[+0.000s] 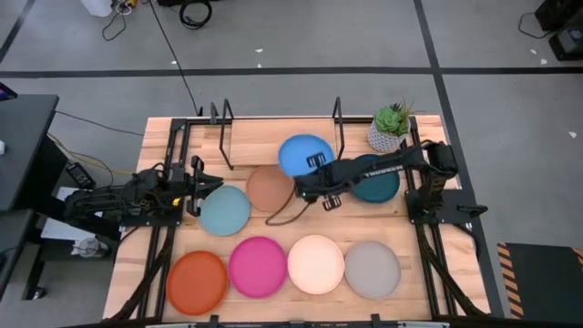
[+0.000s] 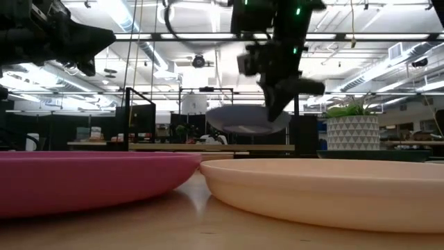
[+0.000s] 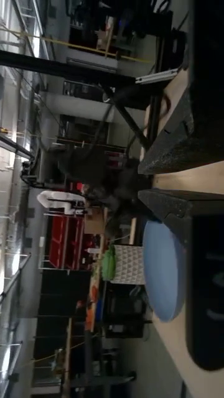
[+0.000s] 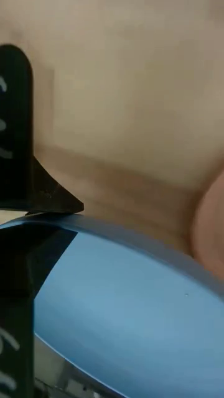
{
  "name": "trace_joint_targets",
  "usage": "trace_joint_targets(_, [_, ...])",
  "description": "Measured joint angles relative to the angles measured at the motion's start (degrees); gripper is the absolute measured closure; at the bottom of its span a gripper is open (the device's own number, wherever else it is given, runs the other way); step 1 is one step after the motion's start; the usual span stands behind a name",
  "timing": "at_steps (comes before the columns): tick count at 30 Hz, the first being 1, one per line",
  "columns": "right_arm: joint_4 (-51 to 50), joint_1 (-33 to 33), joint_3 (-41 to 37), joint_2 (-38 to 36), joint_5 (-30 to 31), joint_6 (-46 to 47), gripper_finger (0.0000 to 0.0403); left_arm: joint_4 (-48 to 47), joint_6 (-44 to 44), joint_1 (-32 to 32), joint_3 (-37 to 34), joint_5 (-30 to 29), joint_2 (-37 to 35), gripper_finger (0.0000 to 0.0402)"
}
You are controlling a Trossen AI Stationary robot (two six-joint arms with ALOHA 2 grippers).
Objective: Place and stack plates onto a shelf
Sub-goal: Put the blue plate onto the shelf
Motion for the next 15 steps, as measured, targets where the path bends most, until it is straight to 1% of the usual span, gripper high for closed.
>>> trace_joint_targets(3, [4.6, -2.9, -1.7, 0.0, 1.5, -0.5, 0.0377, -1.1, -1.2, 0.0, 0.0, 0.0, 0.0, 0.0342])
trace_joint_targets(8, [8.6, -6.3, -4.3, 0.0, 1.4, -3.0, 0.0377, -2.1, -2.2, 0.0, 0.0, 0.0, 0.0, 0.0342])
trace_joint_targets(15, [9.4, -8.7, -5.6, 0.0, 0.8, -5.9, 0.0377, -3.5, -2.9, 0.0, 0.0, 0.0, 0.0, 0.0342])
